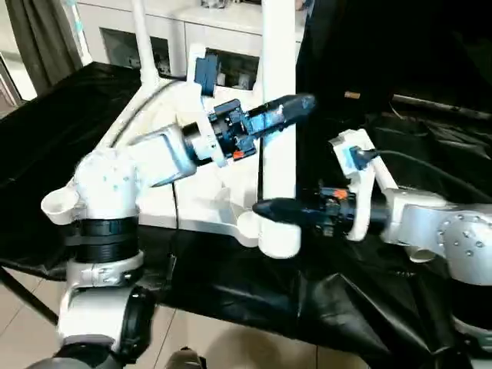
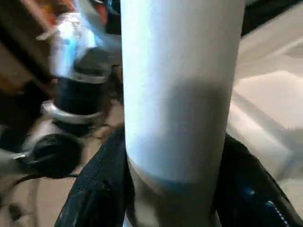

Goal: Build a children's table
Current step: Pick table leg

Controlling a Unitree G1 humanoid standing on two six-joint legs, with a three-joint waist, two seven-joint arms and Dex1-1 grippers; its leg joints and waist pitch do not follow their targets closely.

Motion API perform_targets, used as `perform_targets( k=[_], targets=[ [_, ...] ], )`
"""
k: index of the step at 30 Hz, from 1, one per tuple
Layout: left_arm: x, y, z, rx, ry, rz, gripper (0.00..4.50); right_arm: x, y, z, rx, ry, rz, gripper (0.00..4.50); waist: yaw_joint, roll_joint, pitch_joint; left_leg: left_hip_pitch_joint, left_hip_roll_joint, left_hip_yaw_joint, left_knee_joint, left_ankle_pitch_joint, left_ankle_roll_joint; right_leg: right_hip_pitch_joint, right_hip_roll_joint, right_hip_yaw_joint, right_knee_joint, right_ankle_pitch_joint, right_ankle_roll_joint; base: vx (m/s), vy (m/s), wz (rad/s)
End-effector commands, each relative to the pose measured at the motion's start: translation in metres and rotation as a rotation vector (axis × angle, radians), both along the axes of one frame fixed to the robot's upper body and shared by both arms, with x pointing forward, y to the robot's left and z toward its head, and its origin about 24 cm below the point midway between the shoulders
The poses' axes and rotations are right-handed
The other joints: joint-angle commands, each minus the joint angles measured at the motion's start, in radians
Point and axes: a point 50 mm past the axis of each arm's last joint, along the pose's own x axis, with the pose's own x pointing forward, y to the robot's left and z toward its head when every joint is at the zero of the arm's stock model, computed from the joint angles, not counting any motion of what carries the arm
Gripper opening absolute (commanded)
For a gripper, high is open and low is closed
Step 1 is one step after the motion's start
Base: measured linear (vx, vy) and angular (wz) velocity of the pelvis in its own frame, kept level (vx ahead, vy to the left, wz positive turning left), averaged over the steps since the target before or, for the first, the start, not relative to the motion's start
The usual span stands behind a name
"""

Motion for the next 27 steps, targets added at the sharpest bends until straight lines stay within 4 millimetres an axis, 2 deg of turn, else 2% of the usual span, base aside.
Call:
perform_targets(
  k=[1, 2, 3, 5, 6, 8, 9, 11, 12, 15, 16, 18, 23, 24, 25, 27],
  targets=[
    [0.006, -0.005, -0.007, 0.135, -0.037, 0.147, 2.84, 0.006, 0.001, 0.0, -0.049, -0.066, -0.104, 1.96, -0.001, 0.001, -0.076, 0.031, 0.041, -0.021, -0.084, -0.301, -0.128, 0.026, -0.061, 0.052, -0.102, -0.286, -0.055, 0.0, 0.0, 0.0],
    [0.007, -0.007, -0.01, 0.16, -0.037, 0.181, 2.95, 0.008, 0.002, 0.0, -0.051, -0.077, -0.127, 1.96, -0.002, 0.0, -0.076, 0.031, 0.042, -0.022, -0.086, -0.301, -0.131, 0.026, -0.061, 0.053, -0.103, -0.291, -0.043, 0.0, 0.0, 0.0],
    [0.008, -0.009, -0.015, 0.196, -0.045, 0.249, 2.95, 0.01, 0.007, -0.002, -0.043, -0.083, -0.17, 1.96, -0.004, -0.008, -0.077, 0.031, 0.043, -0.022, -0.085, -0.293, -0.127, 0.026, -0.062, 0.053, -0.103, -0.291, -0.039, 0.0, 0.0, 0.0],
    [0.008, -0.012, -0.019, 0.213, -0.048, 0.29, 3.01, 0.011, 0.011, -0.003, -0.049, -0.091, -0.196, 1.95, -0.005, -0.004, -0.077, 0.029, 0.043, -0.022, -0.086, -0.284, -0.123, 0.024, -0.062, 0.052, -0.101, -0.288, -0.038, 0.0, 0.0, 0.0],
    [0.007, -0.013, -0.021, 0.223, -0.045, 0.305, 3.01, 0.012, 0.014, -0.004, -0.05, -0.089, -0.209, 1.95, -0.005, -0.005, -0.08, 0.029, 0.043, -0.021, -0.084, -0.27, -0.12, 0.026, -0.061, 0.052, -0.098, -0.265, -0.04, 0.0, 0.0, 0.0],
    [0.005, -0.016, -0.024, 0.226, -0.03, 0.343, 3.01, 0.012, 0.024, -0.006, -0.062, -0.098, -0.228, 1.95, -0.007, 0.0, -0.08, 0.026, 0.041, -0.021, -0.083, -0.245, -0.12, 0.025, -0.055, 0.052, -0.091, -0.199, -0.05, 0.0, 0.0, 0.0],
    [0.005, -0.016, -0.024, 0.226, -0.03, 0.343, 3.01, 0.012, 0.024, -0.006, -0.062, -0.098, -0.228, 1.95, -0.007, 0.0, -0.08, 0.026, 0.041, -0.021, -0.083, -0.245, -0.12, 0.025, -0.055, 0.052, -0.091, -0.199, -0.05, 0.0, 0.0, 0.0],
    [0.002, -0.021, -0.026, 0.211, -0.011, 0.367, 2.83, 0.011, 0.031, -0.008, -0.071, -0.113, -0.232, 1.95, -0.006, 0.014, -0.08, 0.025, 0.04, -0.022, -0.082, -0.25, -0.125, 0.026, -0.055, 0.053, -0.088, -0.162, -0.062, 0.0, 0.0, 0.0],
    [0.003, -0.022, -0.027, 0.211, -0.002, 0.38, 2.65, 0.011, 0.032, -0.008, -0.071, -0.116, -0.234, 1.95, -0.008, 0.009, -0.08, 0.028, 0.04, -0.02, -0.083, -0.264, -0.125, 0.026, -0.053, 0.053, -0.091, -0.163, -0.064, 0.0, 0.0, 0.0],
    [0.009, -0.021, -0.03, 0.278, -0.02, 0.505, 2.65, 0.012, 0.034, -0.01, -0.071, -0.123, -0.261, 1.95, -0.003, 0.006, -0.078, 0.031, 0.04, -0.021, -0.085, -0.293, -0.123, 0.026, -0.054, 0.053, -0.096, -0.194, -0.052, 0.0, 0.0, 0.0],
    [0.009, -0.021, -0.03, 0.278, -0.02, 0.505, 2.53, 0.012, 0.034, -0.01, -0.071, -0.123, -0.261, 1.95, -0.005, 0.007, -0.077, 0.029, 0.04, -0.023, -0.088, -0.304, -0.122, 0.026, -0.054, 0.053, -0.099, -0.218, -0.035, 0.0, 0.0, 0.0],
    [0.012, -0.019, -0.026, 0.269, -0.037, 0.545, 2.24, 0.011, 0.035, -0.011, -0.075, -0.125, -0.273, 1.95, -0.006, 0.0, -0.076, 0.028, 0.04, -0.023, -0.087, -0.308, -0.121, 0.024, -0.054, 0.053, -0.101, -0.232, -0.028, 0.0, 0.0, 0.0],
    [0.007, -0.018, -0.021, 0.241, -0.07, 0.497, 1.94, 0.011, 0.038, -0.014, -0.103, -0.171, -0.287, 1.95, -0.009, 0.008, -0.076, 0.028, 0.039, -0.023, -0.086, -0.307, -0.12, 0.021, -0.054, 0.053, -0.101, -0.241, -0.031, 0.0, 0.0, 0.0],
    [0.004, -0.019, -0.02, 0.228, -0.082, 0.453, 1.95, 0.012, 0.038, -0.011, -0.083, -0.207, -0.293, 2.3, -0.009, 0.009, -0.076, 0.029, 0.04, -0.023, -0.086, -0.309, -0.122, 0.02, -0.056, 0.054, -0.101, -0.237, -0.033, 0.0, 0.0, 0.0],
    [0.003, -0.019, -0.019, 0.22, -0.09, 0.419, 1.92, 0.012, 0.036, -0.011, -0.064, -0.193, -0.272, 2.51, -0.012, 0.015, -0.076, 0.029, 0.039, -0.023, -0.086, -0.317, -0.124, 0.02, -0.054, 0.054, -0.101, -0.233, -0.039, 0.0, 0.0, 0.0],
    [0.001, -0.02, -0.02, 0.219, -0.097, 0.387, 1.89, 0.011, 0.033, -0.01, -0.053, -0.175, -0.251, 2.67, -0.011, 0.014, -0.077, 0.032, 0.039, -0.023, -0.086, -0.326, -0.117, 0.021, -0.051, 0.054, -0.099, -0.215, -0.048, 0.0, 0.0, 0.0]
  ],
)
